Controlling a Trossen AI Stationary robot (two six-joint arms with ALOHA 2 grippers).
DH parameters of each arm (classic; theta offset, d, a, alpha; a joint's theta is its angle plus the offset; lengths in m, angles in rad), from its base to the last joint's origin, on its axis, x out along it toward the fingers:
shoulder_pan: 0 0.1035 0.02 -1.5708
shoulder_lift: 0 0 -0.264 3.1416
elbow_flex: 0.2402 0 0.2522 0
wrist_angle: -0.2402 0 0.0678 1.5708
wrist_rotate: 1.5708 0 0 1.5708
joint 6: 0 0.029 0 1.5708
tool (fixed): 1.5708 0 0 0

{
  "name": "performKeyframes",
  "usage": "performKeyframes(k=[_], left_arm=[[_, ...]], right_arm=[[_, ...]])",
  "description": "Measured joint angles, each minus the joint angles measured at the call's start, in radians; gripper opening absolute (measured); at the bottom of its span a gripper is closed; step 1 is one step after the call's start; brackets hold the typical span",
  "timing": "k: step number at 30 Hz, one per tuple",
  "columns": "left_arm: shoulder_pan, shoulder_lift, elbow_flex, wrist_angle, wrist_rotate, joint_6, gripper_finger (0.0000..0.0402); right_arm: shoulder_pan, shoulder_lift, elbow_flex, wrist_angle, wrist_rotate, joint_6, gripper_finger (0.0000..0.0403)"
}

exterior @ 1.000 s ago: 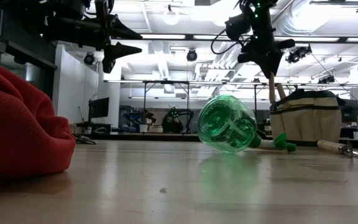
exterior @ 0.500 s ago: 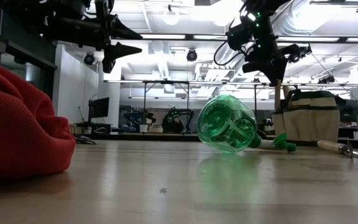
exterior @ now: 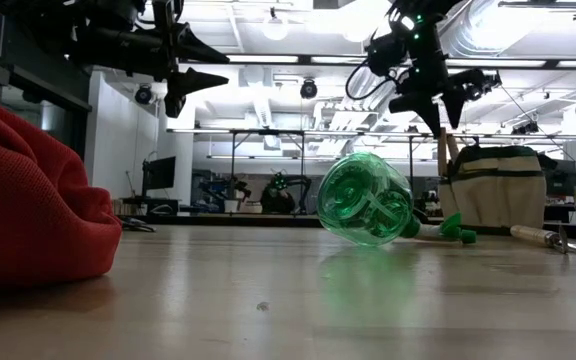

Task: Pick & Place Garden tools in Gardening bag
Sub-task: Put the gardening trowel into the gardening bag

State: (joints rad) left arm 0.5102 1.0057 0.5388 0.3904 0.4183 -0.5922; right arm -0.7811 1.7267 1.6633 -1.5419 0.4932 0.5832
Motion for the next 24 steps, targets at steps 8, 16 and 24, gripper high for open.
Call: performKeyframes(k=[8, 16, 24], left_arm=[[0.000, 0.000, 0.000, 0.000, 0.003, 0.000, 0.0154], [0.000, 0.000, 0.000, 0.000, 0.002, 0.000, 0.0154], [0.000, 0.000, 0.000, 0.001, 0.001, -0.015, 0.0154]], right_arm=[[-0.008, -0.093, 0.000, 0.011, 0.019, 0.017, 0.0240], [-0.008, -0.150, 0.000, 0.081, -0.066, -0.003, 0.0111], [0.009, -0.150, 0.000, 0.241, -0.144, -0.068, 0.0004]])
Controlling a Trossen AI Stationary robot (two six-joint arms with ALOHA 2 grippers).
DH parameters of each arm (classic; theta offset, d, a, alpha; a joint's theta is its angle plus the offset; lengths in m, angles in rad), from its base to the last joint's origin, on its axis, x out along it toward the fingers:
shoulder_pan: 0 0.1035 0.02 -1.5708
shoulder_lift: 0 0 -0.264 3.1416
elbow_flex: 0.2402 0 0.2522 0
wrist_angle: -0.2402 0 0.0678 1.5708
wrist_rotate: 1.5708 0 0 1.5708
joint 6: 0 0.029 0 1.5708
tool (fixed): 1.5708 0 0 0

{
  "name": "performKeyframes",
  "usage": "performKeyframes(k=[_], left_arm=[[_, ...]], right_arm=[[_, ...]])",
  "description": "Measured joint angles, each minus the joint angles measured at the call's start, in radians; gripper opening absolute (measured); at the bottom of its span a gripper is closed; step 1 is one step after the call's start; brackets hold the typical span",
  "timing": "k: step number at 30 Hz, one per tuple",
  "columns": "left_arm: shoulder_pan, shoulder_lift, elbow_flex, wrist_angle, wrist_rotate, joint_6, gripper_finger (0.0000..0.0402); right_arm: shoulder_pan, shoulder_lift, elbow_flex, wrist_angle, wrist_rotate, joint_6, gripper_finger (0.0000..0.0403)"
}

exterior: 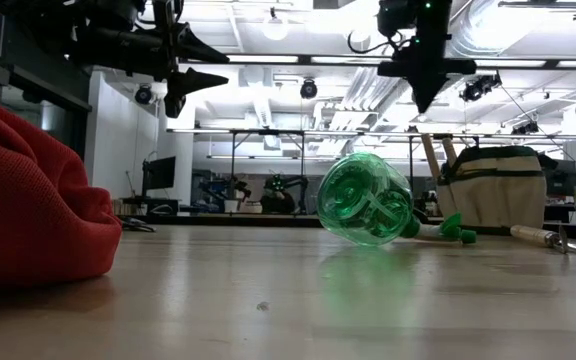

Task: Pick & Place Garden tools in Gardening bag
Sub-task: Put the gardening trowel into the gardening bag

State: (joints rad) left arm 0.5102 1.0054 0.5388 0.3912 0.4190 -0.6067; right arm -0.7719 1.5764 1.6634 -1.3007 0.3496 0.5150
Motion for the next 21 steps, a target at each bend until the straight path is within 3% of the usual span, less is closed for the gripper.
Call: performKeyframes(k=[7, 12, 21], left_arm=[[0.000, 0.000, 0.000, 0.000, -0.001, -0.001, 0.0154], [0.000, 0.000, 0.000, 0.000, -0.001, -0.001, 0.0154], [0.000, 0.000, 0.000, -0.001, -0.001, -0.001, 0.0154]], right_arm=[[-0.002, 0.001, -0.021, 0.019, -0.039, -0.003, 0.0003], [-0.010, 0.001, -0.118, 0.055, -0.071, 0.003, 0.0003], [-0.014, 0.003, -0.221, 0.046, 0.025, 0.054, 0.0003]])
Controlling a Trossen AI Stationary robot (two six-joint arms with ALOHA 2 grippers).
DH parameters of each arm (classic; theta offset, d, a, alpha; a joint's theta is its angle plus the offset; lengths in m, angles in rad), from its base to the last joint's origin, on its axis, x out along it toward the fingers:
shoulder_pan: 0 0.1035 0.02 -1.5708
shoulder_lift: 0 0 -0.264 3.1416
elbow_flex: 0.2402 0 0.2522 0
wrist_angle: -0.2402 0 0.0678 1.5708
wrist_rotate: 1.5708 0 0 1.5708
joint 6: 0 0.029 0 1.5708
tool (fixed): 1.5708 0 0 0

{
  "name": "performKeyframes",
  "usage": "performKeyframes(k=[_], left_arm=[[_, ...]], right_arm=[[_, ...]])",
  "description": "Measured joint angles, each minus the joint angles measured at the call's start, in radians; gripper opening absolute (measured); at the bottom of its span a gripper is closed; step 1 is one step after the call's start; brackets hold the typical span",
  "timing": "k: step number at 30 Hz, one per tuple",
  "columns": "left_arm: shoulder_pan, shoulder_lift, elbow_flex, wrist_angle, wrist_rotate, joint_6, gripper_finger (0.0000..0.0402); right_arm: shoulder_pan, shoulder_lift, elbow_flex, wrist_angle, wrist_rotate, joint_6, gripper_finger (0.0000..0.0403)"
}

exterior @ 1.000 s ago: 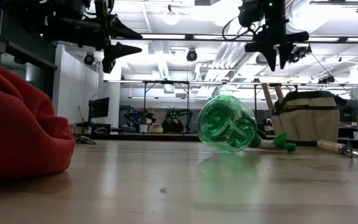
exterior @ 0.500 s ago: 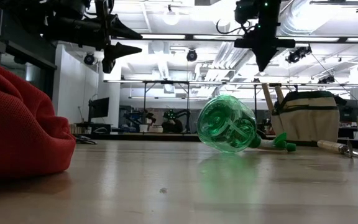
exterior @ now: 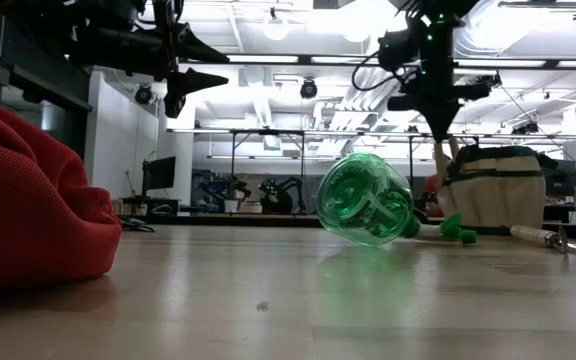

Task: Pick & Place Garden tools in Gardening bag
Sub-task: Put the gardening trowel into the gardening bag, then put the right shear scissors into the gardening bag

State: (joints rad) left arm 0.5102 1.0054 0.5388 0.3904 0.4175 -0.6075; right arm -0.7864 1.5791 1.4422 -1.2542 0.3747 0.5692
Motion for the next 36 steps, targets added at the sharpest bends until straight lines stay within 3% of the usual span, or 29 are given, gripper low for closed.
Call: performKeyframes(k=[16, 22, 28, 36], left_arm=[[0.000, 0.000, 0.000, -0.004, 0.000, 0.000, 0.0154], [0.000, 0.000, 0.000, -0.004, 0.000, 0.000, 0.0154], [0.000, 0.000, 0.000, -0.005, 0.003, 0.006, 0.0154], [0.000, -0.026, 0.000, -0.009, 0.043, 0.048, 0.0154]], right_arm=[[0.001, -0.134, 0.000, -0.038, 0.038, 0.006, 0.0003], [0.023, -0.233, 0.000, -0.146, -0.119, 0.047, 0.0003], [0.130, -0.300, 0.000, -0.281, -0.241, 0.162, 0.0003], [0.405, -0.340, -0.044, -0.317, -0.298, 0.355, 0.0003]])
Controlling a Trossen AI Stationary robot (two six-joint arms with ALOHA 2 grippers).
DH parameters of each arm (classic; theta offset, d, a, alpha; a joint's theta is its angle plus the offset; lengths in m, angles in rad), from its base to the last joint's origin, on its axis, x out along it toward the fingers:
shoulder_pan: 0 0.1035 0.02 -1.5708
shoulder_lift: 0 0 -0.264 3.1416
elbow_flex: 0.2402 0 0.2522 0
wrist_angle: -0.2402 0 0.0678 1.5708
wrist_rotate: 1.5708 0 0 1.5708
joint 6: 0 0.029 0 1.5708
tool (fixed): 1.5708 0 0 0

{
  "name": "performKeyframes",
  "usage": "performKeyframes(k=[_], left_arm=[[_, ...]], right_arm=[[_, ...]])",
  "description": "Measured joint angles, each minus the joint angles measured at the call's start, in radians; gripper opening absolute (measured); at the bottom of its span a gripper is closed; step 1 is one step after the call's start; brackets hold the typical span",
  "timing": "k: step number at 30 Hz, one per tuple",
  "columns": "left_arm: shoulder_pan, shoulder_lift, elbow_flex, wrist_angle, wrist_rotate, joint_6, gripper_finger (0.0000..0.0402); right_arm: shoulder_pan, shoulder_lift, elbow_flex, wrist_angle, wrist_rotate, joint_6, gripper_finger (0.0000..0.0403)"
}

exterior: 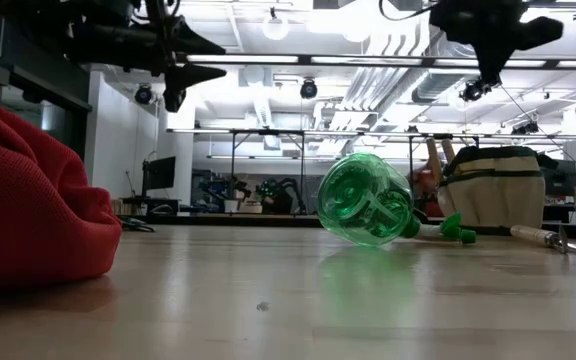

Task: Pick & Place Garden tools in Gardening bag
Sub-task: Put the right shear scissors into the gardening bag

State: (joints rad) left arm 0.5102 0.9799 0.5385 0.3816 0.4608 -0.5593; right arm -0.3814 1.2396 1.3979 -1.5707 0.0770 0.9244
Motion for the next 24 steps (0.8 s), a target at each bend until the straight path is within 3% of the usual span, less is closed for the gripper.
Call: performKeyframes(k=[9, 19, 24], left_arm=[[0.000, -0.124, 0.000, -0.248, -0.007, 0.125, 0.0154], [0.000, -0.234, -0.006, -0.440, -0.018, 0.221, 0.0154], [0.000, -0.326, -0.089, -0.439, -0.020, 0.200, 0.0154]], right_arm=[[0.340, -0.036, -0.185, 0.004, -0.010, 0.382, 0.0003], [0.747, -0.034, -0.204, 0.066, -0.229, 0.742, 0.0003], [0.935, 0.010, -0.204, 0.143, -0.283, 0.908, 0.0003]])
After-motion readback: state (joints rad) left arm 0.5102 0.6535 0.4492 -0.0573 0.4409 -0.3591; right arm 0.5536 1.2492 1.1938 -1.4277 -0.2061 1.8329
